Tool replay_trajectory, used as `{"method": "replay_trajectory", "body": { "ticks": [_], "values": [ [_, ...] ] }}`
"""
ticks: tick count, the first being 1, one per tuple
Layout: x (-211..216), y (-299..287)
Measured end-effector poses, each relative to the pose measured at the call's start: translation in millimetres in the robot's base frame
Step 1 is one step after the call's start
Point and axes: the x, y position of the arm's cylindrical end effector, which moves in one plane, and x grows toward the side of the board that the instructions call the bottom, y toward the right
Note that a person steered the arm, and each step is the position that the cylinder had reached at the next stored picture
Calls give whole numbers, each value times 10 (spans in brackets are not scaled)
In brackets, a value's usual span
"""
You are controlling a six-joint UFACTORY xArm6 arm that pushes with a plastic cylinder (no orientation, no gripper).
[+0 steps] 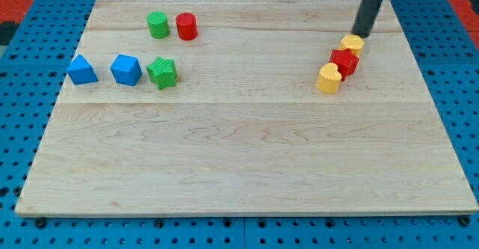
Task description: Push the red circle into the red star and heart
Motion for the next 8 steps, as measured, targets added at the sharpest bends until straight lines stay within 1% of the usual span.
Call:
{"method": "replay_trajectory", "body": {
  "ticks": [1, 2, 3, 4, 5, 6, 7, 8],
  "values": [
    [297, -455],
    [-172, -736],
    [-265, -1956],
    [-112, -2856],
    [38, -3054],
    [-34, -3899],
    [-265, -4009],
    [-305, -3348]
  ]
}}
